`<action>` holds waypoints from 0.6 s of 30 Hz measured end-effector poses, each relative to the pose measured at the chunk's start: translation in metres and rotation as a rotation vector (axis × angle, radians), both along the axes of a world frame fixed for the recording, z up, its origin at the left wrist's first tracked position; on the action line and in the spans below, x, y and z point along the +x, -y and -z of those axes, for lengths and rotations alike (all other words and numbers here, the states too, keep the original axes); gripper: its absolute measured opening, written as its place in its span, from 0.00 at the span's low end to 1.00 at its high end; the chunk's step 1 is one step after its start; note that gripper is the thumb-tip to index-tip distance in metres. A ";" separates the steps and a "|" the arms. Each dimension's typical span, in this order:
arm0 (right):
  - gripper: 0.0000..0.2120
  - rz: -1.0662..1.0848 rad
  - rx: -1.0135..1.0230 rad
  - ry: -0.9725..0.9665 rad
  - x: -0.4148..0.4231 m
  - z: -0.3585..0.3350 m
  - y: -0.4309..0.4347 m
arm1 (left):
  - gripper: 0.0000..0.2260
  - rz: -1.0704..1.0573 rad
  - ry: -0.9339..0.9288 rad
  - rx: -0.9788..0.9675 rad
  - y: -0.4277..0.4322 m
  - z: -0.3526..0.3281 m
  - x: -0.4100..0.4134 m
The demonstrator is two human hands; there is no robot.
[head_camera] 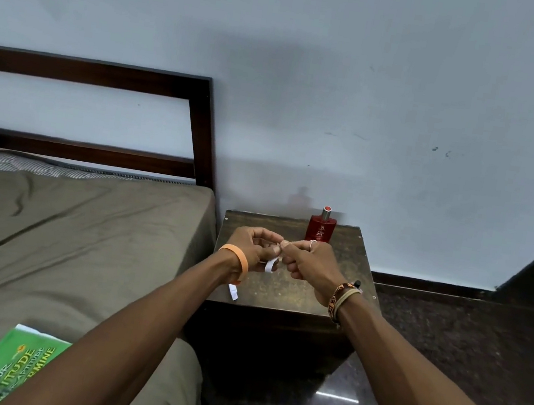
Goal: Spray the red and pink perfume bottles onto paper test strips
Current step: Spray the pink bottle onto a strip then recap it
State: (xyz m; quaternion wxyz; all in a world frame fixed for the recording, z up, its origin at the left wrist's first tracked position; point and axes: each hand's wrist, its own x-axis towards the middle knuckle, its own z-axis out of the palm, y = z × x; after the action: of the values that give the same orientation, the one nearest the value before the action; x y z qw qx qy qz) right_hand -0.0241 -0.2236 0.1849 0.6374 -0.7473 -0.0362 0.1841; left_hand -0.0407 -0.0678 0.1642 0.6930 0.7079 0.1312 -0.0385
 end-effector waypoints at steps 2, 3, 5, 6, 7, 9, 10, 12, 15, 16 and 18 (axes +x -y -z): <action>0.13 -0.042 -0.009 -0.013 -0.002 -0.004 0.003 | 0.08 0.008 0.022 0.020 -0.001 -0.002 -0.002; 0.14 -0.054 -0.015 -0.010 -0.003 -0.005 0.004 | 0.08 0.023 0.036 0.037 -0.002 -0.003 -0.002; 0.13 -0.056 -0.021 0.007 -0.004 -0.007 0.007 | 0.07 0.055 0.051 0.074 -0.003 -0.005 -0.004; 0.12 -0.048 -0.020 0.018 -0.005 -0.008 0.008 | 0.07 0.065 0.053 0.086 -0.003 -0.005 -0.005; 0.11 -0.039 -0.018 0.026 -0.005 -0.009 0.008 | 0.07 0.076 0.057 0.093 -0.003 -0.006 -0.005; 0.10 -0.031 -0.020 0.020 -0.006 -0.010 0.009 | 0.07 0.095 0.064 0.095 -0.003 -0.007 -0.007; 0.09 -0.039 -0.029 0.015 -0.006 -0.012 0.010 | 0.07 0.098 0.063 0.092 -0.003 -0.007 -0.008; 0.08 -0.068 -0.083 0.026 -0.007 -0.015 0.011 | 0.08 0.103 0.061 0.093 -0.002 -0.009 -0.009; 0.07 -0.104 -0.194 0.061 -0.010 -0.022 0.013 | 0.09 0.137 0.043 0.089 0.000 -0.013 -0.012; 0.07 -0.101 -0.213 0.065 -0.011 -0.023 0.013 | 0.09 0.142 0.031 0.073 0.000 -0.014 -0.012; 0.09 -0.071 -0.228 0.074 -0.012 -0.028 0.015 | 0.09 0.107 0.022 0.021 0.002 -0.016 -0.011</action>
State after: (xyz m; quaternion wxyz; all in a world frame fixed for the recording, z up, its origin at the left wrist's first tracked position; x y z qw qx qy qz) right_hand -0.0364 -0.2382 0.2130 0.5396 -0.8195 -0.0650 0.1818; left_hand -0.0521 -0.0700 0.1805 0.6837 0.7217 0.0857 -0.0665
